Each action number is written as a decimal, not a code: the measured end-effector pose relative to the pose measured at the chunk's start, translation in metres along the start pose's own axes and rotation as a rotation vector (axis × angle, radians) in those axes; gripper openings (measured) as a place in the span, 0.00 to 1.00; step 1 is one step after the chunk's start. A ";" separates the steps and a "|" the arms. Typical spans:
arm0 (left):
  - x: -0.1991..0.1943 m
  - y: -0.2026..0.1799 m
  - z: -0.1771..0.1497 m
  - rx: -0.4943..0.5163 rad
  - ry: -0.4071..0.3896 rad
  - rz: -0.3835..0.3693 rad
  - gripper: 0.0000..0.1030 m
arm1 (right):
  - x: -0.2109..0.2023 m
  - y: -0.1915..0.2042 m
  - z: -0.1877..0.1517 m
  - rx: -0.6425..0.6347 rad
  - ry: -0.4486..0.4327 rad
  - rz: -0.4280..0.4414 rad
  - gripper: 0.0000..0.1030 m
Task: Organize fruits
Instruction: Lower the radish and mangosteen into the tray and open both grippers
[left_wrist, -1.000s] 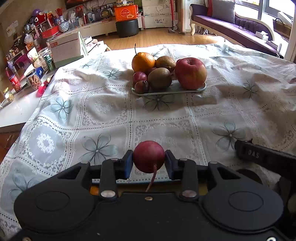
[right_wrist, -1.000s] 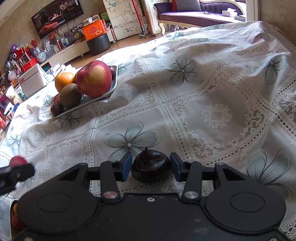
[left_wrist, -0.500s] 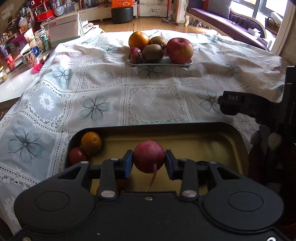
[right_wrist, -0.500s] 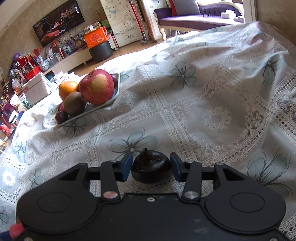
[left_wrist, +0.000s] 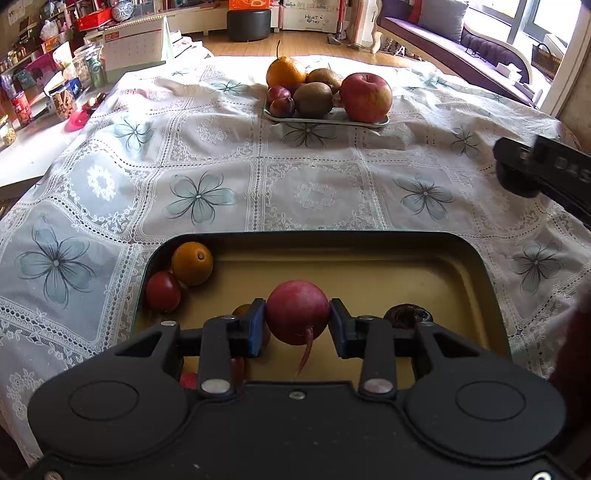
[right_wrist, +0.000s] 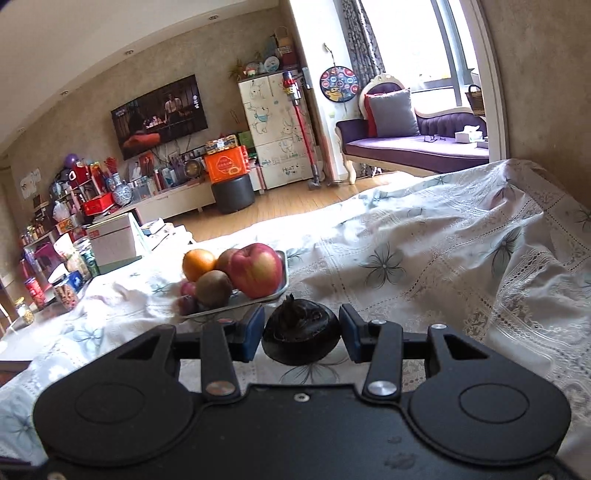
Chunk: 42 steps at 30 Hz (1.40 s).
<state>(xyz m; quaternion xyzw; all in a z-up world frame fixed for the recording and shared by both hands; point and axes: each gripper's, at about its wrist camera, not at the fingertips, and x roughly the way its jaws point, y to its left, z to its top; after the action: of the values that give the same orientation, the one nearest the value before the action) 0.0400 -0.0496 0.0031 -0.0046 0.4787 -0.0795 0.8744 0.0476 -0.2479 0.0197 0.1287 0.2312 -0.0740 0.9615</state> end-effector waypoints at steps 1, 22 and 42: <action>-0.001 0.000 0.000 0.002 -0.001 0.000 0.45 | -0.007 0.000 0.001 0.003 0.006 0.010 0.45; -0.009 -0.011 -0.014 0.038 -0.024 0.044 0.45 | -0.063 0.006 -0.056 -0.160 0.412 0.007 0.46; -0.018 -0.006 -0.024 0.035 -0.008 0.058 0.45 | -0.064 0.016 -0.060 -0.187 0.416 0.007 0.46</action>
<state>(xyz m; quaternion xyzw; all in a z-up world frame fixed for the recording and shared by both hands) 0.0097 -0.0515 0.0057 0.0243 0.4736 -0.0627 0.8782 -0.0312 -0.2101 0.0016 0.0524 0.4299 -0.0210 0.9011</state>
